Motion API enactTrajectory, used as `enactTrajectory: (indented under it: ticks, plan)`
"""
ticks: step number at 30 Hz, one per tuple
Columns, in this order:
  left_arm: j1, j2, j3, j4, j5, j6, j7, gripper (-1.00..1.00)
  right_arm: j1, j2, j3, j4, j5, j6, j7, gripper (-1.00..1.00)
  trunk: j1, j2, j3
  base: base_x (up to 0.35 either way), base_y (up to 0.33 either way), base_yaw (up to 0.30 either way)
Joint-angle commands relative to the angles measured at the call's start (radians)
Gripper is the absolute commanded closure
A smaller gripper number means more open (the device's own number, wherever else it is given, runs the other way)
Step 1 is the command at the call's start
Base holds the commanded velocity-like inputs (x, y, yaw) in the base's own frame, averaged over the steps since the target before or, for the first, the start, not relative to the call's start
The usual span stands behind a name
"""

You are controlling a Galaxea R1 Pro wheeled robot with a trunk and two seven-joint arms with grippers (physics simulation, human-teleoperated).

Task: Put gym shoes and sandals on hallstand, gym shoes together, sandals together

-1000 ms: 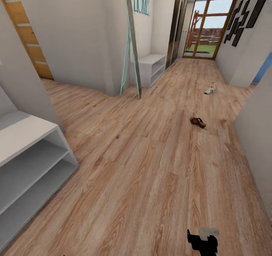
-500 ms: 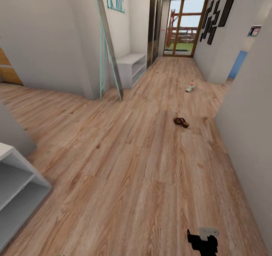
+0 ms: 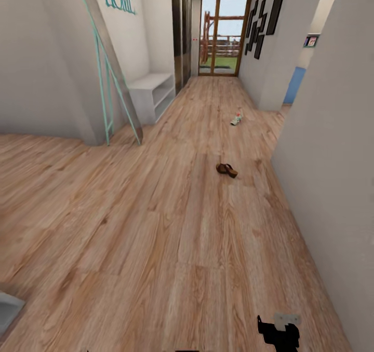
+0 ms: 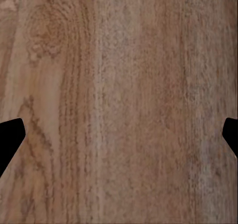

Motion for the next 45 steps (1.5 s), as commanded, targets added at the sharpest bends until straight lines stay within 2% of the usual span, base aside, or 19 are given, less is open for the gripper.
enactTrajectory:
  ticks: [1, 11, 45]
  plan:
    - [0.000, -0.001, 0.007, 0.001, 0.002, -0.002, -0.010, -1.00, -0.001, 0.000, -0.003, 0.001, 0.004, -0.003, -0.002, -1.00, 0.000, 0.000, -0.001, 0.339, -0.084, -0.262]
    - [0.000, -0.001, 0.007, 0.001, 0.002, -0.001, -0.010, -1.00, -0.001, 0.000, -0.002, 0.001, 0.006, -0.003, 0.002, -1.00, 0.000, 0.000, -0.004, 0.339, -0.084, -0.160]
    - [0.000, -0.001, 0.007, 0.001, 0.002, -0.001, -0.010, -1.00, -0.001, 0.002, 0.000, 0.001, 0.008, -0.004, 0.003, -1.00, 0.000, 0.000, -0.004, 0.339, -0.084, -0.001]
